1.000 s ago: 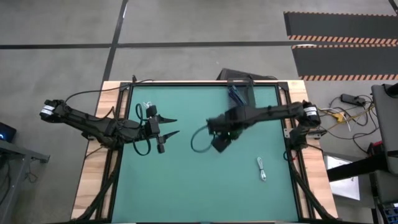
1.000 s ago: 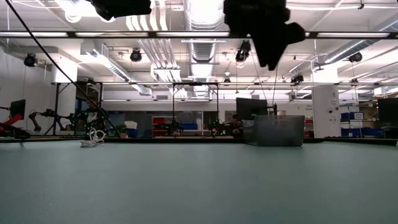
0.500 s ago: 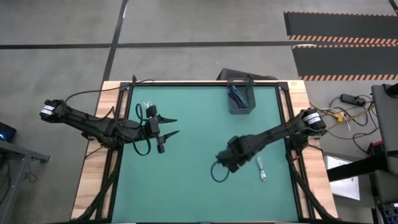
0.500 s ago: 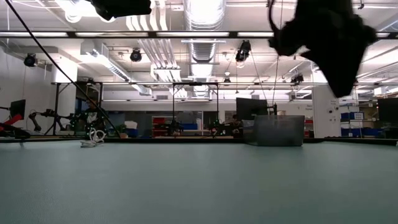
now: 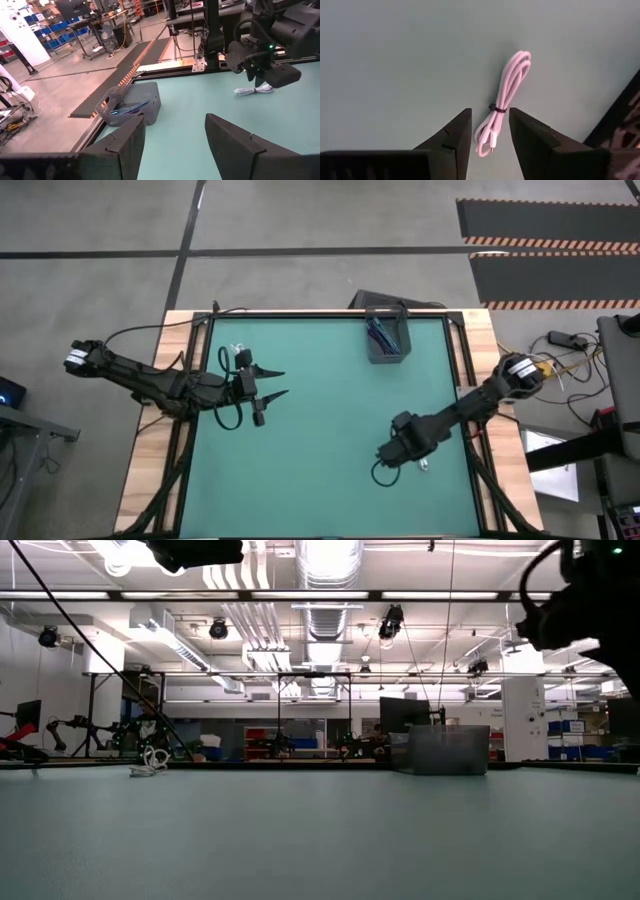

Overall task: Pick and place USB-C Cables
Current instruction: Put the bottom white charger cable into the black bin

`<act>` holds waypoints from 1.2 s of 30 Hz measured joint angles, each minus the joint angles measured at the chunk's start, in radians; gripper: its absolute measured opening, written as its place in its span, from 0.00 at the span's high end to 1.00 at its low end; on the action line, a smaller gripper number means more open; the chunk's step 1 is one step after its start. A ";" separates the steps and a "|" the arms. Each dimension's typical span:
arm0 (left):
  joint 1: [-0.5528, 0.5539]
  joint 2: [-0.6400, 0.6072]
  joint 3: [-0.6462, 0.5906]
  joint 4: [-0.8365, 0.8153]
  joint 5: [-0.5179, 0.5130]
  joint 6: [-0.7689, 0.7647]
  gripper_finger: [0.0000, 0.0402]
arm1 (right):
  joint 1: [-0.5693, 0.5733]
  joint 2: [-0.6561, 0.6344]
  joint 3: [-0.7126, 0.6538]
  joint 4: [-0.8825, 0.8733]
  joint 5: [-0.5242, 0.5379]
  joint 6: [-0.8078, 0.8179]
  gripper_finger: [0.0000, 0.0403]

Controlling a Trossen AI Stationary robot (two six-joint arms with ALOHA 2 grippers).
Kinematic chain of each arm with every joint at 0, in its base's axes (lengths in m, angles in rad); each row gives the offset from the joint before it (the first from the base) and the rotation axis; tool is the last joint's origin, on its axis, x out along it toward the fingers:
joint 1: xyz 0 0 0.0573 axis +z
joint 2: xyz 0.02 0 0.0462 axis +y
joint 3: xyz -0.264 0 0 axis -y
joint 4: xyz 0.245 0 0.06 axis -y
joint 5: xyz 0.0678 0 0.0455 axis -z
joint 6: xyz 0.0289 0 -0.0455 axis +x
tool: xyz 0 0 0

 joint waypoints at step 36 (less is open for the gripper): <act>0.000 0.002 0.000 0.011 0.000 -0.002 0.53 | 0.065 -0.058 -0.313 0.339 -0.010 0.100 0.82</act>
